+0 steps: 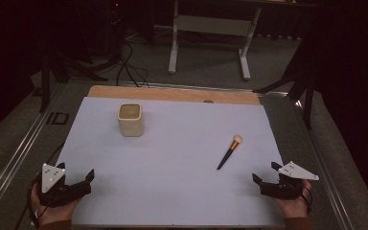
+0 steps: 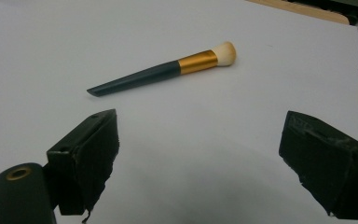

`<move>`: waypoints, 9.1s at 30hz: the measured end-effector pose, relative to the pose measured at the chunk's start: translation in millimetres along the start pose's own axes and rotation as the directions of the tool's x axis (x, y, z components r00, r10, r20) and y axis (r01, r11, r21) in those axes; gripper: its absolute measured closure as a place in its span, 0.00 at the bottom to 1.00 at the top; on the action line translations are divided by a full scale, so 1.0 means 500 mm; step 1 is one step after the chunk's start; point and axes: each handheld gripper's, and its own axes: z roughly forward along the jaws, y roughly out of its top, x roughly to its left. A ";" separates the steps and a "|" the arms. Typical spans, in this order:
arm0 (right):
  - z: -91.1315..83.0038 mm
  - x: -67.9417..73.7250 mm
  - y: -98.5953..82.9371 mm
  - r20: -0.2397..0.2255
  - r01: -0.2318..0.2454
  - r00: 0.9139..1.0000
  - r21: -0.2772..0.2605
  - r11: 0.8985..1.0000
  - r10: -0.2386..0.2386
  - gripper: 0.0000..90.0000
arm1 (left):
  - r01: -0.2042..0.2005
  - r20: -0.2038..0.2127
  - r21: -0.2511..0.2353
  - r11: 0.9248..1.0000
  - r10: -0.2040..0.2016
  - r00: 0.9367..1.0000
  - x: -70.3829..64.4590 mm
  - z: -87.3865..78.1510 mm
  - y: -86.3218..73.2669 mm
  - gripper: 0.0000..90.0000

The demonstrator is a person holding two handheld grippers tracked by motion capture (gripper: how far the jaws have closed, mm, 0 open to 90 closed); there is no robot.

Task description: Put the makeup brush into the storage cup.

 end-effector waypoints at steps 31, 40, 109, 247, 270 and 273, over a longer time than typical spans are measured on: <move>-0.011 0.012 0.042 -0.038 0.058 0.998 -0.033 0.998 -0.059 0.11 | 0.009 -0.002 -0.007 1.000 -0.009 1.000 0.000 -0.002 0.000 0.06; -0.004 0.016 0.070 -0.063 0.098 0.993 -0.007 0.995 -0.098 0.11 | 0.009 -0.004 -0.006 1.000 -0.009 1.000 0.000 -0.002 -0.001 0.06; 0.189 0.035 0.222 0.032 -0.014 0.999 0.169 0.986 0.008 0.11 | -0.006 0.003 0.004 1.000 0.006 1.000 -0.003 0.005 -0.001 0.06; 0.311 0.041 0.245 -0.056 0.046 0.998 0.727 0.685 -0.008 0.83 | -0.013 0.016 0.008 1.000 0.013 1.000 -0.005 0.007 -0.001 0.06; 0.242 0.100 0.269 -0.287 0.309 0.945 0.615 0.725 -0.159 0.83 | -0.017 0.069 0.002 1.000 0.017 0.997 -0.010 0.007 0.001 0.06; 0.233 0.109 0.272 -0.307 0.332 0.935 0.592 0.734 -0.175 0.83 | -0.025 0.078 0.003 1.000 0.025 0.997 -0.014 0.008 0.002 0.06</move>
